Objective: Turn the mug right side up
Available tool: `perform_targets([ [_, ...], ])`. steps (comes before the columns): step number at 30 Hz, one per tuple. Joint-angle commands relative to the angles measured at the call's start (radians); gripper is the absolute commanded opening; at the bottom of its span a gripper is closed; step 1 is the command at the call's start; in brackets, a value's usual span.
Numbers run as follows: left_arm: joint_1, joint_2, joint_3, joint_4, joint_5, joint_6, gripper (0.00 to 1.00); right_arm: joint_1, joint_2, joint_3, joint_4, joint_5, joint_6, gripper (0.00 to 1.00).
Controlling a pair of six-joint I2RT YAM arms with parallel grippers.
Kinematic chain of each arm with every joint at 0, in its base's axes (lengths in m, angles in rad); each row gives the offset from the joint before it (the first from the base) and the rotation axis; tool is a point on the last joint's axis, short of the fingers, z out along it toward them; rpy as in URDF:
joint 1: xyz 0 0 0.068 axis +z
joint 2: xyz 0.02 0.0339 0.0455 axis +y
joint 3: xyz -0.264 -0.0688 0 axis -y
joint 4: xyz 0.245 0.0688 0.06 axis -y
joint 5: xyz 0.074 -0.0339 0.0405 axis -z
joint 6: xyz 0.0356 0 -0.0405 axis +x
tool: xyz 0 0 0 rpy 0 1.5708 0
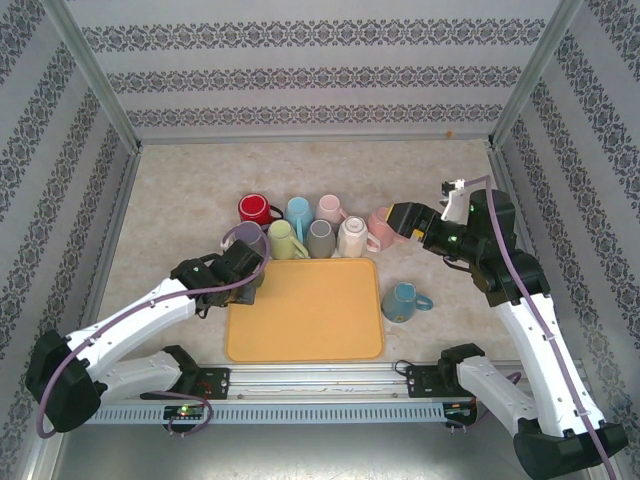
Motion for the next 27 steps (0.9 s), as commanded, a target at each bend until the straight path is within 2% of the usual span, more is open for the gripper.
perform_targets([
  [1, -0.012, 0.003, -0.003, 0.075, -0.046, -0.025, 0.01, -0.011, -0.01, -0.015, 0.025, -0.021, -0.006, 0.92],
  [9, -0.012, 0.048, -0.005, 0.058, -0.088, -0.035, 0.03, -0.013, -0.013, -0.03, 0.027, -0.028, -0.006, 0.92],
  [13, -0.012, 0.061, -0.008, 0.062, -0.094, -0.045, 0.09, -0.013, -0.015, -0.036, 0.025, -0.032, -0.007, 0.92],
  [23, -0.012, 0.016, -0.014, 0.033, -0.099, -0.086, 0.47, -0.013, -0.015, -0.041, 0.024, -0.036, -0.006, 0.94],
  [27, -0.012, -0.015, -0.004, -0.001, -0.088, -0.09, 0.51, -0.013, -0.013, -0.035, 0.005, -0.032, -0.02, 0.94],
])
